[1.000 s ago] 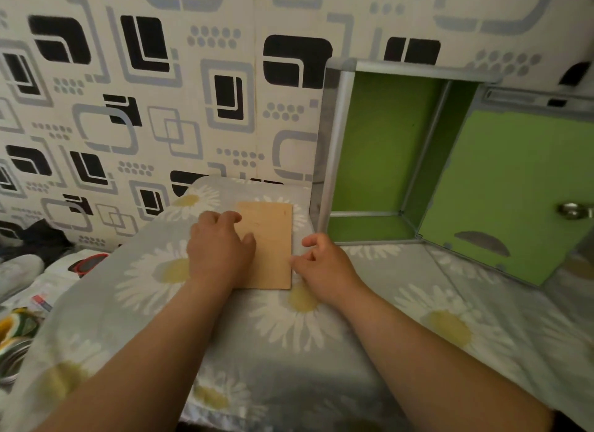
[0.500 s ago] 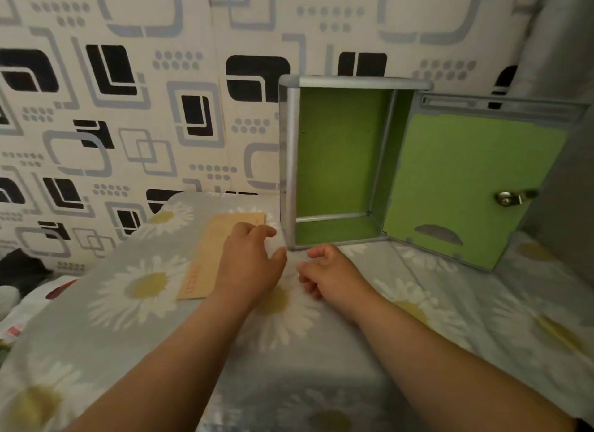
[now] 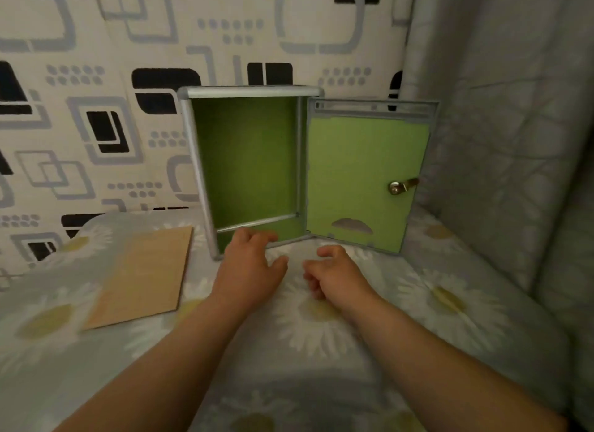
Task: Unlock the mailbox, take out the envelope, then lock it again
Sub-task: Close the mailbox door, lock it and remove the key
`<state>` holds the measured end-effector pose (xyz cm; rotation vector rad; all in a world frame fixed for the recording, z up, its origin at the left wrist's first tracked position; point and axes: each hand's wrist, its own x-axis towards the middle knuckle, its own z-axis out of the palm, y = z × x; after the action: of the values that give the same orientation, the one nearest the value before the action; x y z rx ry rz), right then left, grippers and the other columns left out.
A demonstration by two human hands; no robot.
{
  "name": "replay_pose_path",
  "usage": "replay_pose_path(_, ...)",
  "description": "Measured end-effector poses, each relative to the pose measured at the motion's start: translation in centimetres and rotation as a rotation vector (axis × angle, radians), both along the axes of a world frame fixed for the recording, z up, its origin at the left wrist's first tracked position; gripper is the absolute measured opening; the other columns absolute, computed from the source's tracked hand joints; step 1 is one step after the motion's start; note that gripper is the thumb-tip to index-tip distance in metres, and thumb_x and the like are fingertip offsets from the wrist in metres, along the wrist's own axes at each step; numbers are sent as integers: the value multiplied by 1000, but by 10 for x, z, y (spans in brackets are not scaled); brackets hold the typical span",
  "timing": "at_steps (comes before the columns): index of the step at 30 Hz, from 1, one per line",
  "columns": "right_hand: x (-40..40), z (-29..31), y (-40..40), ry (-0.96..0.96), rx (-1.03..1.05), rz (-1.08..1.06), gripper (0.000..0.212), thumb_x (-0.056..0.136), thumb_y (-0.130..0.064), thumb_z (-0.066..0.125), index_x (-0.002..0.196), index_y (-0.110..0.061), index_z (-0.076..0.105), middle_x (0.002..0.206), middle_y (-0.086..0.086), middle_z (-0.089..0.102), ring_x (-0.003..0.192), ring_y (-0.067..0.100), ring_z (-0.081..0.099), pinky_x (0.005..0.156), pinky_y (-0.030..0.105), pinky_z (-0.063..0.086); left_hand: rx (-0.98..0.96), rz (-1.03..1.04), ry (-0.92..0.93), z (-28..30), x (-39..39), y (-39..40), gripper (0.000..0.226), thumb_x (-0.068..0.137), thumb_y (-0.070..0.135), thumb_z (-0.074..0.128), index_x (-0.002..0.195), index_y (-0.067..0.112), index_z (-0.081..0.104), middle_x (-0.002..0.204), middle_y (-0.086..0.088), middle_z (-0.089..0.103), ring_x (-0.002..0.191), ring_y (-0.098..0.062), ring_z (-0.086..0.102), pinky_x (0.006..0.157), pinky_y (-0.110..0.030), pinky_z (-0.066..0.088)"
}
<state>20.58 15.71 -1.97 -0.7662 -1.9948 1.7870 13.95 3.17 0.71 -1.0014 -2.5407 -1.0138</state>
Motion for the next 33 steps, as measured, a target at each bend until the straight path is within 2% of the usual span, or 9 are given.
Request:
replay_pose_path(7,32,6,43,75,-66,-160,33,78,-12,57,107,-13,42,68,7,57,46,16,45,40,21,34,-10,-95,14,6,22,39,44,77,27,64,118,14,57,120,-13,48,106,-30,52,94,-28,37)
replay_pose_path(9,38,9,55,126,-22,-262,35,74,-11,58,106,-11,44,77,11,61,55,21,53,48,29,42,1,-110,4,7,26,48,44,78,28,64,119,15,56,122,-12,47,106,-28,53,91,-23,34)
replay_pose_path(12,46,16,76,160,107,-468,43,71,-13,58,110,-12,42,96,15,64,84,33,62,73,42,49,19,-131,-17,11,29,60,45,79,29,63,121,18,54,125,-11,46,105,-24,55,85,-20,33)
replay_pose_path(16,53,26,96,152,185,-579,56,73,-16,59,125,-12,36,84,3,55,82,28,57,70,33,42,29,-175,-11,18,34,73,47,79,28,62,123,18,51,125,-11,45,106,-25,54,87,-23,35)
replay_pose_path(20,51,30,106,133,239,-578,54,75,-15,58,126,-15,41,89,1,50,86,20,51,74,27,37,44,-213,-20,23,38,83,47,80,27,61,124,19,50,125,-8,44,107,-23,53,86,-22,35)
replay_pose_path(24,52,27,107,136,209,-494,29,76,-24,56,105,-20,59,97,7,66,90,24,61,79,33,47,40,-235,-42,24,39,86,47,80,28,61,125,20,49,127,-7,43,106,-22,53,87,-25,38)
replay_pose_path(27,55,24,108,181,253,-504,7,80,-25,54,83,-21,59,84,7,65,83,26,60,71,33,44,53,-237,-49,23,38,86,46,80,27,61,124,19,50,125,-8,44,100,-21,54,85,-23,38)
replay_pose_path(30,57,22,106,208,302,-508,27,84,-23,48,64,-10,58,71,15,62,73,29,55,63,33,41,66,-242,-58,21,39,87,45,80,28,62,123,19,50,124,-8,44,89,-17,54,83,-23,39)
replay_pose_path(33,57,22,97,252,222,-448,30,84,-22,47,56,-17,57,66,10,60,70,26,54,70,38,45,84,-252,-54,17,41,86,46,79,29,62,122,20,51,124,-7,45,85,-15,53,80,-21,38)
